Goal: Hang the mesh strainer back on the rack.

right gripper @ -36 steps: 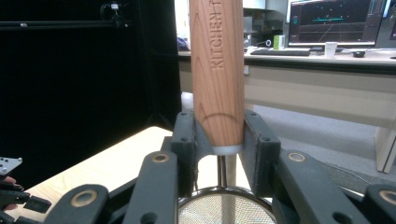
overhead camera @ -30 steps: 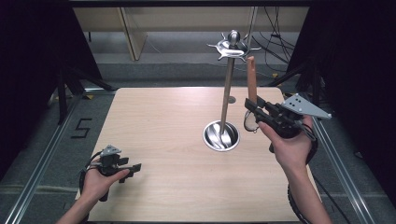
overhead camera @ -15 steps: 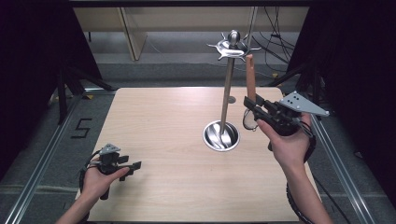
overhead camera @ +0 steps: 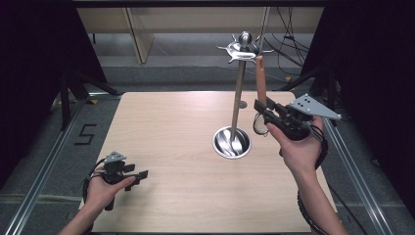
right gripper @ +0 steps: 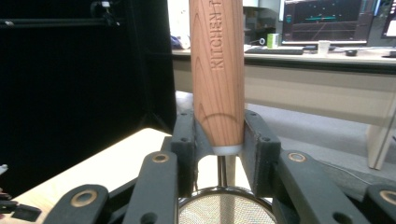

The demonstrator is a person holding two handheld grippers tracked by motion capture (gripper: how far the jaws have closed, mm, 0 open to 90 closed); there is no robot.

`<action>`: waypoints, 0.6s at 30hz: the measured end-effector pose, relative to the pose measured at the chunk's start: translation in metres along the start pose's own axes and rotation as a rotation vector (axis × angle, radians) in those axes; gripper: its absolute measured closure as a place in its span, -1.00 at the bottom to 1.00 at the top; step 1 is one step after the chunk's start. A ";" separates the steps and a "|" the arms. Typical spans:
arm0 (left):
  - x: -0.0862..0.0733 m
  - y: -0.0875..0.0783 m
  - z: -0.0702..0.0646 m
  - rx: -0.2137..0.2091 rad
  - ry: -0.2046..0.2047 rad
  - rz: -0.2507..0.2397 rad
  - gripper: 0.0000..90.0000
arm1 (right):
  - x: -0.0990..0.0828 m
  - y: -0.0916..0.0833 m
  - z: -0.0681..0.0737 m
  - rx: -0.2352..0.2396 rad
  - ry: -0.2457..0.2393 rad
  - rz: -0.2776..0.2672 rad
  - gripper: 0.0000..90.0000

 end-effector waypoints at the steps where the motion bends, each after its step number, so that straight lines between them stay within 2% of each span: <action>1: 0.000 0.000 0.000 -0.004 0.000 -0.001 -0.28 | 0.000 0.000 0.001 0.003 0.020 0.009 0.55; 3: 0.000 0.000 0.000 -0.003 -0.001 0.004 -0.28 | 0.000 0.002 0.000 0.001 0.005 0.004 0.55; 4: 0.000 0.000 0.000 -0.003 -0.001 0.004 -0.28 | -0.001 0.002 0.001 -0.002 0.020 0.010 0.55; 10: 0.000 0.000 -0.001 -0.005 0.001 0.000 -0.27 | -0.001 0.006 0.003 -0.013 0.036 0.017 0.55; 12: 0.000 0.000 -0.001 -0.005 0.002 0.001 -0.27 | -0.001 0.008 0.002 -0.011 0.020 0.016 0.55; 13: 0.000 0.000 -0.001 -0.005 0.002 0.001 -0.27 | -0.001 0.008 0.002 -0.012 0.033 0.024 0.55; 14: 0.000 0.000 -0.001 -0.006 0.002 0.001 -0.27 | -0.001 0.009 0.001 -0.014 0.011 0.018 0.55; 16: 0.000 0.000 -0.001 -0.007 0.004 0.002 -0.27 | -0.001 0.011 0.002 -0.012 0.028 0.022 0.55; 18: 0.000 0.000 -0.001 -0.008 0.006 0.004 -0.27 | -0.001 0.012 0.000 -0.017 0.010 0.022 0.55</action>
Point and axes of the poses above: each handheld gripper's, and its own axes: y roughly forward along the jaws, x roughly out of its top, z roughly to its left, the point moved 1 cm from there along y, roughly forward along the jaws, and after that the axes turned 4 degrees about -z, right-handed, at the moved point
